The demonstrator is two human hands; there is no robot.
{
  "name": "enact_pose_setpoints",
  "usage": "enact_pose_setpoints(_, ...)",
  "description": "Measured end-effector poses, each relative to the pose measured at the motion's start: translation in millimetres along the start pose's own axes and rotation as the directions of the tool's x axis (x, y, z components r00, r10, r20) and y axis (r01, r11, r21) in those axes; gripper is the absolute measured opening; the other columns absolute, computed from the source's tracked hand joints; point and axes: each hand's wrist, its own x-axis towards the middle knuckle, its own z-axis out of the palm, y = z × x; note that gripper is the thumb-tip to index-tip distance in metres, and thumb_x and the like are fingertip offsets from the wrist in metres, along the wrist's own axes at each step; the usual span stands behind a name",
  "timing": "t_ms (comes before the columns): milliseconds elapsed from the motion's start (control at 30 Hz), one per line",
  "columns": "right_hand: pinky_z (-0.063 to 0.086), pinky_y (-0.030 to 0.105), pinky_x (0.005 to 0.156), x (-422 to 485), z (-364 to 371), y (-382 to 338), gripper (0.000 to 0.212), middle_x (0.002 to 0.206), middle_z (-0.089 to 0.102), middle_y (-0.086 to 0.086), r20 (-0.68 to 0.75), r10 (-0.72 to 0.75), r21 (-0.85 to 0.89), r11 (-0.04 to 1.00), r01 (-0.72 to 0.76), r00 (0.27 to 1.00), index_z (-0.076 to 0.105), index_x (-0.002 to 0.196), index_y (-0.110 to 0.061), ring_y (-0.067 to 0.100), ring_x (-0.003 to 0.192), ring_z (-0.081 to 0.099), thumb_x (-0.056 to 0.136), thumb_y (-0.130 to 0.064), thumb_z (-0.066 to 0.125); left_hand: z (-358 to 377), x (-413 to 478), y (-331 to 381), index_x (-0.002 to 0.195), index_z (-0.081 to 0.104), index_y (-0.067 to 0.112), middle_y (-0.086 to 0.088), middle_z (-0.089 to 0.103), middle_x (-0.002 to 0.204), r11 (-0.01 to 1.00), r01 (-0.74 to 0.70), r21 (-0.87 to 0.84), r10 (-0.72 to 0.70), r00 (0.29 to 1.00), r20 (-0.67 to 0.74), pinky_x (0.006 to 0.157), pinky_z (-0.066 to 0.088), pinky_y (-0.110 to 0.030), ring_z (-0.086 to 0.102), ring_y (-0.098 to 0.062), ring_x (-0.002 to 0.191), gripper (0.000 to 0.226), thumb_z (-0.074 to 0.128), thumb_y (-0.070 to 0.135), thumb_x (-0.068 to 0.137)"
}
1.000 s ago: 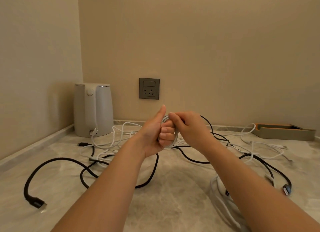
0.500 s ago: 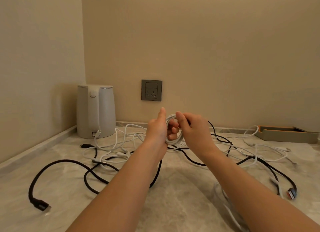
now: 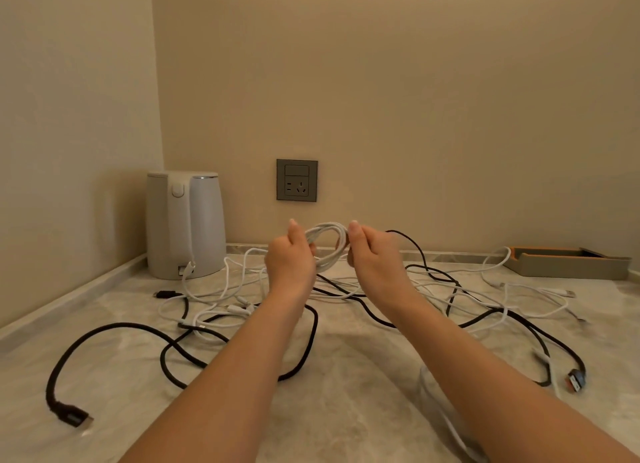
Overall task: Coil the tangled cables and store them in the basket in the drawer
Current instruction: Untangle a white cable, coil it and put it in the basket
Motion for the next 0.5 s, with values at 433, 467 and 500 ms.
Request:
enact_pose_setpoints(433,0.032,0.030,0.056,-6.5,-10.2,-14.9,0.033,0.063,0.048,-0.003,0.567,0.066,-0.477,0.839,0.262,0.821,0.059,0.075,-0.009,0.010,0.056,0.040,0.099,-0.027,0.044,-24.8,18.1,4.5,0.063,0.044,0.012,-0.002,0.041,0.058,0.954,0.233,-0.187,-0.240,0.971,-0.015,0.040,0.030,-0.021,0.034,-0.016,0.046,0.041,0.030,0.023,0.100)
enact_pose_setpoints(467,0.032,0.032,0.058,-10.3,-6.0,-22.2,0.032,0.065,0.049,-0.002,0.597,0.001,-0.480,0.801,0.356,0.802,0.058,0.077,-0.008,0.013,0.059,0.041,0.098,-0.027,0.045,-28.3,21.7,2.7,0.062,0.045,0.011,-0.003,0.044,0.059,0.972,0.198,-0.127,-0.208,0.976,-0.067,0.046,0.034,-0.026,0.038,-0.018,0.049,0.042,0.031,0.022,0.100)
enact_pose_setpoints(500,0.033,0.033,0.060,-13.2,-3.2,-29.1,0.032,0.066,0.048,-0.002,0.603,-0.059,-0.498,0.751,0.433,0.796,0.054,0.075,-0.009,0.016,0.061,0.042,0.098,-0.029,0.044,-30.5,24.8,0.8,0.061,0.047,0.011,-0.004,0.047,0.060,0.986,0.152,-0.063,-0.158,0.981,-0.110,0.053,0.037,-0.030,0.042,-0.020,0.052,0.043,0.031,0.021,0.100)
